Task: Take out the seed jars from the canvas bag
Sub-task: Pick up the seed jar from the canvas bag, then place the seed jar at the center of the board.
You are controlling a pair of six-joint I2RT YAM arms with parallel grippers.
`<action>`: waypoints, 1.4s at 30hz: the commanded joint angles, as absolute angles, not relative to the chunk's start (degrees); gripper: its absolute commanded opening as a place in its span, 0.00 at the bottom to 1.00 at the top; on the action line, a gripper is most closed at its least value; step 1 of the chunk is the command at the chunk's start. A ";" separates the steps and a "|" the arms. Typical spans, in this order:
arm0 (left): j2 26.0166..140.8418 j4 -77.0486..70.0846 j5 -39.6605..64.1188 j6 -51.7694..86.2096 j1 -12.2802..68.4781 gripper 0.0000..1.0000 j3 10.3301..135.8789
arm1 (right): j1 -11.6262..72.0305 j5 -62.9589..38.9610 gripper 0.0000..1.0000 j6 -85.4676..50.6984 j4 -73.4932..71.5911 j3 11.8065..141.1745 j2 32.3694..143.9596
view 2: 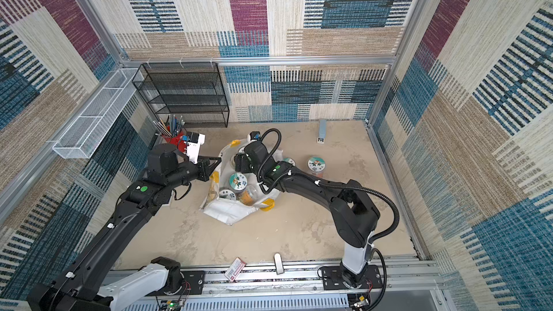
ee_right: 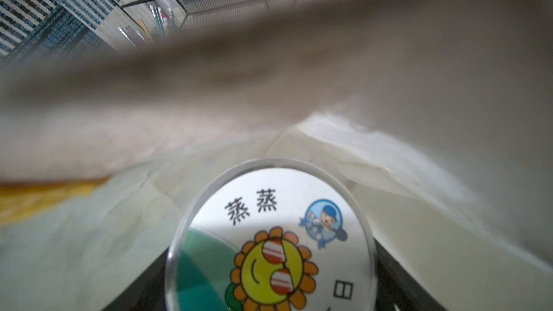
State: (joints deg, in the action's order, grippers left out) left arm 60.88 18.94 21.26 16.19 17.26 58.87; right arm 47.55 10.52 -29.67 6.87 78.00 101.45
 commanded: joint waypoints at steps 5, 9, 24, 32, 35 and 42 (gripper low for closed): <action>62.99 17.89 17.87 21.46 17.15 0.00 60.83 | 47.64 11.68 0.72 -26.88 5.99 76.73 95.26; 64.01 17.23 16.82 24.04 17.11 0.00 60.57 | 47.57 10.00 0.73 -24.91 8.74 77.50 92.74; 66.08 20.45 12.04 27.67 16.74 0.00 61.70 | 47.02 14.57 0.73 -18.25 21.22 76.80 76.13; 65.13 19.64 12.13 27.81 16.26 0.00 60.13 | 45.31 20.77 0.73 -19.94 32.26 75.66 67.50; 64.80 19.52 12.24 27.56 16.04 0.00 60.06 | 44.35 22.12 0.73 -21.56 36.76 74.38 66.23; 64.16 18.99 12.59 27.06 15.60 0.00 59.77 | 41.33 23.84 0.73 -27.67 42.13 65.92 64.48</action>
State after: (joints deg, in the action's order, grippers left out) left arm 64.49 21.10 12.23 27.20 15.86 59.88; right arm 41.87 21.63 -23.90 39.59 67.88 65.17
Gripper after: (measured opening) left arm 0.057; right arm 0.838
